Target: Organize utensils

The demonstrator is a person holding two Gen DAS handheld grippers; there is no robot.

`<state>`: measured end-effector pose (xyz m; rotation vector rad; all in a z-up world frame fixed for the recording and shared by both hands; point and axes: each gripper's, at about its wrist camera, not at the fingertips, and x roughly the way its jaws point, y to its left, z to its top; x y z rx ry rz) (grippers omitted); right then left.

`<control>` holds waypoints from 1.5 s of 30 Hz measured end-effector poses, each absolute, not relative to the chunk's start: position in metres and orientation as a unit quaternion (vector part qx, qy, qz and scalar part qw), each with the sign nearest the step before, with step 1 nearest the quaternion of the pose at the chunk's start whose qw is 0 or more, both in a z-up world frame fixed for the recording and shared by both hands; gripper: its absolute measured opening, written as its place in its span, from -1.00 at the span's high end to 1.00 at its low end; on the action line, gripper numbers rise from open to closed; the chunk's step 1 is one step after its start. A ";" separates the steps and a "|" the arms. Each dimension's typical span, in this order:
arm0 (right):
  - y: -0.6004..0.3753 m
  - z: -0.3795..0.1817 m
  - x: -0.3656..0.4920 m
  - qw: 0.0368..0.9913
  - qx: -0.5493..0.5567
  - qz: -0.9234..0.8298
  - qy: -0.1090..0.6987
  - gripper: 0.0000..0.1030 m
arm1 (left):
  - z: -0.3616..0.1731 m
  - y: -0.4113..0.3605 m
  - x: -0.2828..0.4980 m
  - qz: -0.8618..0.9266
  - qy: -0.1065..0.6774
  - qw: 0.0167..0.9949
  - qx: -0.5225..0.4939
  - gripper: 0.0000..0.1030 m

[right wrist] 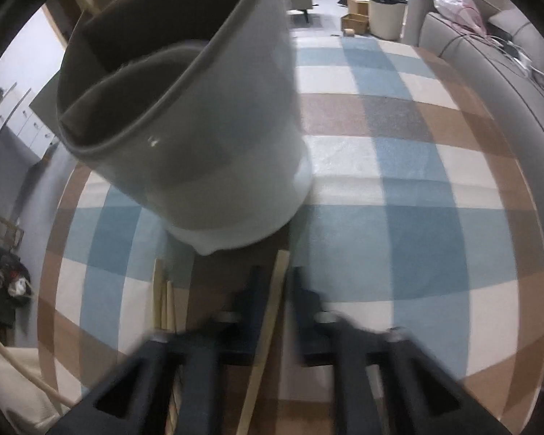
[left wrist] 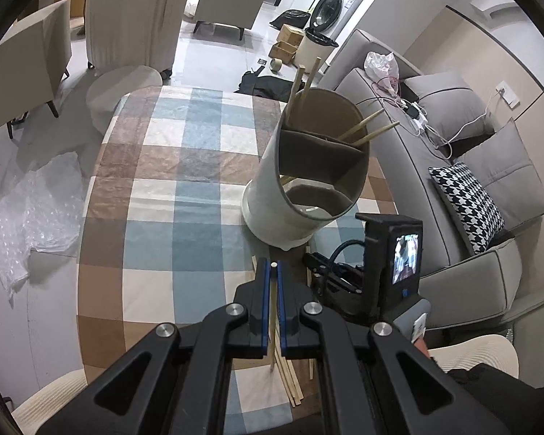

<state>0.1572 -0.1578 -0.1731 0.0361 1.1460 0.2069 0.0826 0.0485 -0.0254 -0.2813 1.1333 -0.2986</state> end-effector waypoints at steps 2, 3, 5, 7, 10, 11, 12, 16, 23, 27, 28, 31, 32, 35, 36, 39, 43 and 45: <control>-0.154 -0.173 0.155 0.837 0.012 0.104 0.537 0.89 | -0.025 0.051 0.083 -0.140 0.533 0.823 -0.134 1.00; -0.153 -0.172 0.154 0.838 0.008 0.106 0.535 0.89 | -0.025 0.052 0.083 -0.140 0.534 0.823 -0.136 1.00; -0.154 -0.171 0.151 0.837 0.014 0.111 0.535 0.89 | -0.026 0.053 0.083 -0.138 0.534 0.822 -0.138 1.00; -0.162 -0.164 0.148 0.838 0.036 0.113 0.532 0.90 | -0.025 0.051 0.083 -0.137 0.533 0.824 -0.136 1.00; -0.174 -0.148 0.142 0.843 0.065 0.121 0.521 0.90 | -0.023 0.048 0.082 -0.137 0.530 0.827 -0.129 1.00; -0.177 -0.142 0.137 0.845 0.076 0.125 0.514 0.90 | -0.021 0.046 0.081 -0.137 0.528 0.829 -0.126 1.00; -0.183 -0.132 0.131 0.849 0.093 0.131 0.504 0.90 | -0.020 0.045 0.081 -0.137 0.526 0.830 -0.123 1.00; -0.200 -0.104 0.111 0.859 0.128 0.146 0.473 0.90 | -0.013 0.039 0.076 -0.140 0.518 0.836 -0.111 1.00; -0.209 -0.076 0.084 0.867 0.145 0.168 0.446 1.00 | -0.003 0.026 0.067 -0.140 0.513 0.841 -0.097 1.00; -0.214 -0.069 0.075 0.869 0.136 0.176 0.441 1.00 | 0.004 0.020 0.062 -0.136 0.506 0.847 -0.086 1.00; -0.214 -0.072 0.076 0.867 0.138 0.179 0.443 1.00 | 0.006 0.020 0.061 -0.135 0.504 0.849 -0.084 1.00; -0.215 -0.082 0.079 0.849 0.148 0.186 0.473 1.00 | 0.009 0.021 0.056 -0.134 0.496 0.854 -0.082 1.00; -0.215 -0.085 0.078 0.846 0.144 0.184 0.479 0.94 | 0.009 0.022 0.055 -0.131 0.494 0.855 -0.081 1.00; -0.208 -0.099 0.084 0.822 0.124 0.197 0.520 0.94 | 0.008 0.030 0.055 -0.124 0.492 0.857 -0.089 1.00; -0.203 -0.106 0.087 0.807 0.110 0.207 0.541 0.94 | 0.008 0.032 0.055 -0.125 0.492 0.857 -0.092 1.00; -0.184 -0.114 0.088 0.791 0.010 0.245 0.561 0.85 | 0.007 0.042 0.056 -0.120 0.489 0.858 -0.100 1.00; -0.149 -0.125 0.069 0.737 -0.194 0.338 0.552 0.25 | 0.006 0.051 0.057 -0.118 0.484 0.860 -0.111 1.00; -0.132 -0.133 0.047 0.694 -0.303 0.389 0.525 0.20 | 0.006 0.052 0.058 -0.116 0.481 0.862 -0.106 1.00</control>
